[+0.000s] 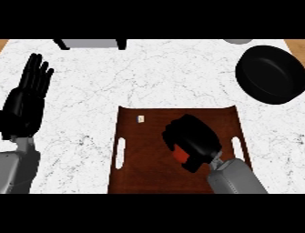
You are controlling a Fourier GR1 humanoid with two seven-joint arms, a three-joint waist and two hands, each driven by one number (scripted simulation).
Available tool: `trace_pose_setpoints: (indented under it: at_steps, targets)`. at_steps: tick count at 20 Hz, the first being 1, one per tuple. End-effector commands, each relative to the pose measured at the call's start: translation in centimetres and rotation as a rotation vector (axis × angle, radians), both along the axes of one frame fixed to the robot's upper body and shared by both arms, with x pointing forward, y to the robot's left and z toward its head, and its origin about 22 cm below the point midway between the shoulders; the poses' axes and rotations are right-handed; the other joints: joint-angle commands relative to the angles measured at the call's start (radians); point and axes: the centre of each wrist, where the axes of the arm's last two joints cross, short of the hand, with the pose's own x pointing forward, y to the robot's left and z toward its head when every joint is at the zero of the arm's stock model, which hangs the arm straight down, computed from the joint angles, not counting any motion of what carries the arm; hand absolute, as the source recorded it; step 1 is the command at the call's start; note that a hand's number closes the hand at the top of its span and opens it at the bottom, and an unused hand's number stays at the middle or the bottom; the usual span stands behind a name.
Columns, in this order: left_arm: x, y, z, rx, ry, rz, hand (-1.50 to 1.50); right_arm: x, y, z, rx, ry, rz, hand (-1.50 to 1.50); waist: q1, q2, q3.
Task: Pick the bell pepper from the tray and place it in the pot
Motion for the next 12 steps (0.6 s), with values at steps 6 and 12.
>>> trace_pose_setpoints:
  at_steps: [6,12]
  targets:
    - [0.4,-0.1,0.3,-0.001,0.010,-0.012,0.00,-1.9,5.7,7.8,0.147,-0.210,-0.474,1.50,0.009,-0.004,0.003]
    - [0.0,-0.6,0.8,0.003,-0.004,-0.004,0.00,-1.1,4.8,13.2,0.281,-0.404,-0.716,1.50,0.006,0.000,0.004]
